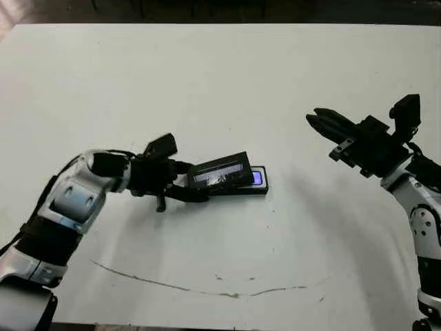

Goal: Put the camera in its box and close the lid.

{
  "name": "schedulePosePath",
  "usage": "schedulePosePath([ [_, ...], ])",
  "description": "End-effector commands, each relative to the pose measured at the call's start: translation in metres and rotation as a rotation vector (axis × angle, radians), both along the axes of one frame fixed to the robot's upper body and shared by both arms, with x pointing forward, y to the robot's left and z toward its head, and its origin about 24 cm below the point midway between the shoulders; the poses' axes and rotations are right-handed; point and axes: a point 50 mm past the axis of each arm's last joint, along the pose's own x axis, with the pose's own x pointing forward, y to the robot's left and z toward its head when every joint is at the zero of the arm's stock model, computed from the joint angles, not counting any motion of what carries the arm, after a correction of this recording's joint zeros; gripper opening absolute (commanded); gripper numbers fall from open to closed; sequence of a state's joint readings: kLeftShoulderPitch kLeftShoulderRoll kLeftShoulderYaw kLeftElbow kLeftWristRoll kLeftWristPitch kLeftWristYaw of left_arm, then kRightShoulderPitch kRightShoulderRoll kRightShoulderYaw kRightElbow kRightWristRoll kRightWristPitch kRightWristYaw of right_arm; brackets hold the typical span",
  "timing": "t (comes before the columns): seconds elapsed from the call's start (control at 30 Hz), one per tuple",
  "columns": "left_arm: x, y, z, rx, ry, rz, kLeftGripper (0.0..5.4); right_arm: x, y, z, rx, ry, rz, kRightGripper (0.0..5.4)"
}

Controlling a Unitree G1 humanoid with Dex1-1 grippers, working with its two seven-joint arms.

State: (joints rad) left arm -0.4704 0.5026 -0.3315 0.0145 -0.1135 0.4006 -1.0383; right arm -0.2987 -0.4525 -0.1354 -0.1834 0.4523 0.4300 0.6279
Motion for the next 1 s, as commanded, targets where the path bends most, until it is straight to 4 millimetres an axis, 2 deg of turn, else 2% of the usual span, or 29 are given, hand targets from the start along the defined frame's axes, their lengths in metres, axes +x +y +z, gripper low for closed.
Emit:
schedulePosePath([
  [0.03, -0.005, -0.002, -0.011, 0.061, 0.027, 0.005, 1.25, -0.002, -0.003, -0.005, -0.019, 0.026, -0.012, 0.00],
  [0.47, 0.000, -0.015, -0.009, 0.154, 0.016, -0.099, 1.25, -0.004, -0.001, -0.004, -0.015, 0.019, -0.007, 0.00],
  [0.83, 0.023, -0.024, -0.001, 0.219, -0.010, -0.184, 1.25, -0.007, -0.001, -0.001, -0.032, 0.004, -0.002, 0.00],
  [1.0, 0.027, -0.034, -0.001, 0.202, 0.050, -0.197, 1.25, -0.008, -0.001, 0.001, -0.036, 0.007, -0.004, 0.00],
])
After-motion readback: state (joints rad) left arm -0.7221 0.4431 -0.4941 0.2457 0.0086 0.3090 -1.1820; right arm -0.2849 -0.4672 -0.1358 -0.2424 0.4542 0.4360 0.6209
